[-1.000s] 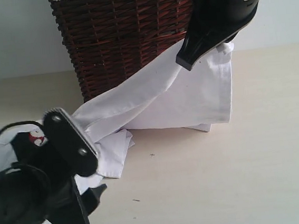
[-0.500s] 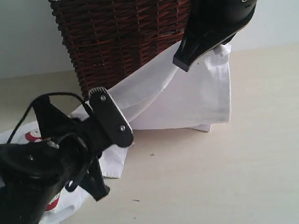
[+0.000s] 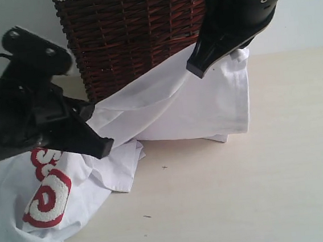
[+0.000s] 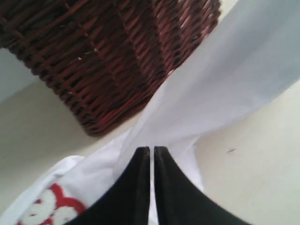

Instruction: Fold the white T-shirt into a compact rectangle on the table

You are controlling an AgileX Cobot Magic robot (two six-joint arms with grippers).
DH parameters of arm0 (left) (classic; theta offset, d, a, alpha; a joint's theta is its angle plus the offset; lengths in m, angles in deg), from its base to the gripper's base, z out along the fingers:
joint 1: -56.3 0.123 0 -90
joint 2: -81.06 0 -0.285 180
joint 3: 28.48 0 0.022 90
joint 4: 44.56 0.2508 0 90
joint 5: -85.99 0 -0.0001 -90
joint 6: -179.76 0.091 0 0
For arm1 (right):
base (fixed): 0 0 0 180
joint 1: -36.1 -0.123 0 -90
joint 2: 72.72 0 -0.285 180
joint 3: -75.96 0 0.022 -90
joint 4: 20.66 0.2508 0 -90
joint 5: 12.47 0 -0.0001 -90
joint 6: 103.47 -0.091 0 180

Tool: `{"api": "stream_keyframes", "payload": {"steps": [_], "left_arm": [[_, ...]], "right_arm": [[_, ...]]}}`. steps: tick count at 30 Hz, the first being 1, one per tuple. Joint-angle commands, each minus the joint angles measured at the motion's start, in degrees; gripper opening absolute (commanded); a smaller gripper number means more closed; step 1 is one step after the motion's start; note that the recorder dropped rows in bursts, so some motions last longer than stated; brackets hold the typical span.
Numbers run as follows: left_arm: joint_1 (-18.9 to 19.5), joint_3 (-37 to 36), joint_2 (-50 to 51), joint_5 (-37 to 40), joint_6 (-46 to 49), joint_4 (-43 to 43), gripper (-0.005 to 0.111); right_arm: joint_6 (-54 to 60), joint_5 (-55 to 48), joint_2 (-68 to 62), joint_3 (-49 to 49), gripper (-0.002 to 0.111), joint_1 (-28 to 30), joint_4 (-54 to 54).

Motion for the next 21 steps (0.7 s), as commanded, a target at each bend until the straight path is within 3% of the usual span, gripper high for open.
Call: {"api": "stream_keyframes", "payload": {"steps": [1,3,7,9,11,14,17,19,21], "left_arm": [[8.91,-1.84,-3.04,21.63,-5.05,0.16,0.005],[12.78,-1.54,-2.12,27.76,-11.32,3.15,0.005],[22.19,5.11,4.02,53.75,-39.87,34.63,0.005],[23.8,10.88,6.87,59.79,-50.2,49.56,0.005],[22.85,16.22,7.27,66.01,-57.23,67.82,0.005],[15.65,18.3,4.81,70.6,-64.29,86.91,0.005],[3.92,15.57,3.5,70.45,-63.98,97.24,0.005],[-3.23,12.97,4.11,69.59,-64.56,109.17,0.006],[-9.58,9.61,5.38,69.47,-65.29,121.33,0.016]], "right_arm": [[0.3,0.45,0.35,-0.46,0.0,0.35,-0.11],[0.3,0.45,0.35,-0.46,0.0,0.35,-0.11],[0.3,0.45,0.35,-0.46,0.0,0.35,-0.11],[0.3,0.45,0.35,-0.46,0.0,0.35,-0.11],[0.3,0.45,0.35,-0.46,0.0,0.35,-0.11],[0.3,0.42,0.35,-0.46,0.0,0.35,-0.46],[0.3,0.66,0.21,-0.46,0.0,0.35,-0.52],[0.07,0.35,0.21,-0.46,0.0,0.35,-0.88],[0.06,0.22,0.21,-0.46,0.0,0.35,-0.36]]}}
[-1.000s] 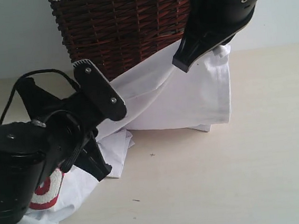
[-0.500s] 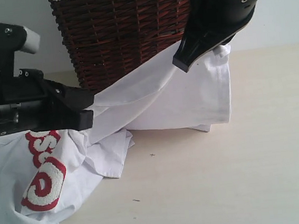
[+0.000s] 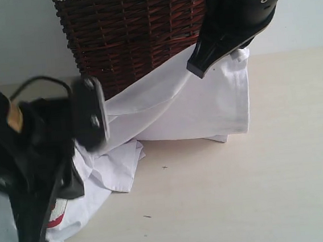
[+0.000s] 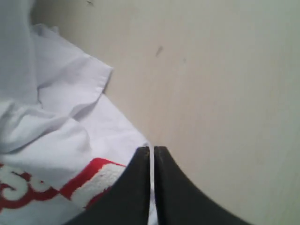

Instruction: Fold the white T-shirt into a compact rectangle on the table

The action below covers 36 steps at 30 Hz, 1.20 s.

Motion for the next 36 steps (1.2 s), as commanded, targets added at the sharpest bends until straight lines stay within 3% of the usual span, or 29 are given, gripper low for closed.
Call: {"api": "stream_keyframes", "payload": {"steps": [1,5,7,9,13,19,28,33,36], "left_arm": [[-13.1,-6.64,1.96,0.0,-1.97,24.4,0.023],[-17.95,-11.07,3.93,-9.32,-10.47,34.82,0.064],[-18.0,-13.24,4.81,-15.33,-19.35,44.91,0.071],[-18.0,-13.85,6.17,-14.37,-25.63,52.02,0.065],[-15.9,-13.85,10.06,-9.56,-30.12,53.47,0.047],[-9.82,-13.59,12.05,-24.46,-30.12,56.27,0.049],[-1.58,-10.96,16.55,-27.96,-29.77,58.41,0.048],[-0.63,-10.34,20.08,-28.51,-29.77,61.95,0.047],[-0.63,-9.58,21.47,-28.51,-29.77,62.72,0.037]], "right_arm": [[0.06,0.22,0.21,-0.46,0.0,0.35,-0.09],[0.06,0.08,0.21,-0.46,0.0,0.35,0.08],[0.06,0.08,0.21,-0.46,0.0,0.35,0.08],[0.06,0.08,0.21,-0.46,0.0,0.35,0.08],[0.06,0.32,0.21,-0.46,0.0,0.35,0.09],[0.06,0.46,0.21,-0.46,0.0,0.35,0.47],[0.06,0.46,0.21,-0.46,0.0,0.35,0.47],[0.06,0.36,0.21,-0.46,0.0,0.35,0.47],[0.06,0.36,0.21,-0.46,0.0,0.35,0.47]]}}
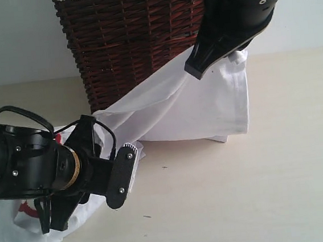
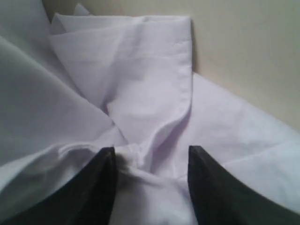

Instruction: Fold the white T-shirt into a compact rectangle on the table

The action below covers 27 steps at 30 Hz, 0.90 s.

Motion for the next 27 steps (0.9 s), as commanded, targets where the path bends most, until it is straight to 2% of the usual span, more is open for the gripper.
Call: {"api": "stream_keyframes", "payload": {"steps": [1,3,4,7,9,14,16,19,21,24,27], "left_arm": [[0.32,1.33,1.9,0.23,-0.36,1.77,0.031],[0.32,1.45,1.9,1.77,-0.36,1.77,0.014],[0.2,1.45,1.08,4.37,-0.36,1.91,0.0],[-0.49,1.45,-1.2,8.15,-0.48,-0.15,0.0],[-1.54,1.45,-5.02,9.6,1.04,-5.12,0.0],[-5.49,1.45,-13.26,15.6,15.06,-17.24,0.0],[-7.68,1.45,-17.24,21.01,16.36,-16.48,0.0],[-7.68,1.45,-22.81,28.96,17.7,-15.58,0.0],[-7.8,1.68,-26.95,28.07,18.36,-19.39,0.0],[-7.8,5.41,-33.82,22.05,24.7,-34.36,0.0],[-7.8,8.59,-36.92,22.67,28.8,-39.07,0.0]], "right_arm": [[0.06,0.36,0.21,-0.46,0.0,0.35,-0.45],[0.06,0.36,0.21,-0.46,0.0,0.35,-0.45],[0.06,0.47,0.21,-0.46,0.0,0.35,-0.45],[0.06,0.47,0.21,-0.46,0.0,0.35,-0.45],[0.06,0.47,0.21,-0.46,0.0,0.35,-0.45],[0.06,0.37,0.21,-0.46,0.0,0.35,-1.9],[0.06,0.37,0.21,-0.46,0.0,0.35,-1.9],[0.06,0.26,0.21,-0.46,0.0,0.35,-1.87],[0.06,0.26,0.21,-0.46,0.0,0.35,-1.87],[0.06,0.26,0.21,-0.46,0.0,0.35,-2.14],[0.06,0.26,0.21,-0.46,0.0,0.35,-2.14]]}}
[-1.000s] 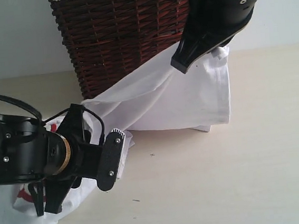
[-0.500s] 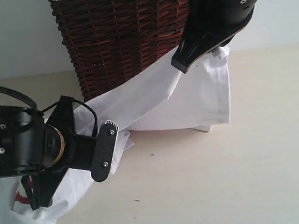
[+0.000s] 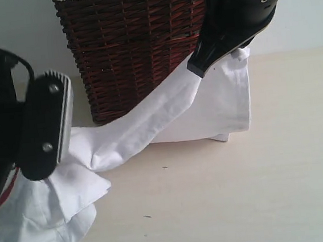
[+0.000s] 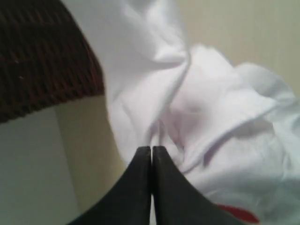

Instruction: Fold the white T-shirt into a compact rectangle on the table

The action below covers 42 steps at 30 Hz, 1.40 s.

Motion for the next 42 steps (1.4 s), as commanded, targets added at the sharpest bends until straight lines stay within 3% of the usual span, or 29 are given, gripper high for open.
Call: {"api": "stream_keyframes", "payload": {"steps": [1,6,11,16,20,23,25,27,29,31,34,39,42], "left_arm": [[-0.35,5.21,-5.45,0.65,5.47,-8.7,0.0],[-0.35,7.18,-6.88,10.71,12.66,-22.82,0.0],[-0.35,2.63,-4.59,16.88,17.08,-32.33,0.0],[-0.35,-4.21,-1.47,10.53,21.69,-36.41,0.003],[-0.35,-5.38,-1.21,2.87,21.69,-37.32,0.027],[-0.35,-4.55,-2.62,-0.61,21.08,-37.57,0.056],[-0.35,-3.84,-4.75,-2.43,16.05,-37.57,0.064],[-0.35,-3.83,-6.96,-4.21,6.65,-37.57,0.06],[-0.35,-3.83,-8.47,-0.87,-4.82,-40.19,0.049],[-0.46,-4.76,-8.29,6.81,-2.82,-45.35,0.037],[-2.28,-8.42,-6.69,7.85,-0.87,-49.64,0.027],[-11.03,-15.13,1.7,-5.16,2.38,-39.06,0.051],[-16.49,-15.54,6.0,-8.43,1.86,-34.77,0.051]], "right_arm": [[0.06,0.26,0.21,-0.46,0.0,0.35,-0.96],[0.06,0.26,0.21,-0.46,0.0,0.35,-0.96],[0.06,0.02,0.21,-0.46,0.0,0.35,-0.96],[0.06,-0.08,0.21,-0.46,0.0,0.35,-0.96],[-0.04,-0.08,0.21,-0.46,0.0,0.35,-0.96],[-0.04,-0.08,0.21,-0.46,0.0,0.35,-0.96],[-0.02,-0.18,0.21,-0.46,0.0,0.35,-1.06],[-0.02,-0.56,0.21,-0.46,0.0,0.35,-2.05],[-0.45,-0.58,0.21,-0.46,0.0,0.35,-3.57],[-1.46,-0.58,0.21,-0.46,0.0,0.35,-4.48],[-1.47,-0.47,0.1,-0.46,0.0,0.35,-4.38],[-1.47,-1.56,-1.5,-0.46,0.0,0.35,-3.14],[-1.47,-1.34,-1.74,-0.46,0.0,0.35,-3.25]]}}
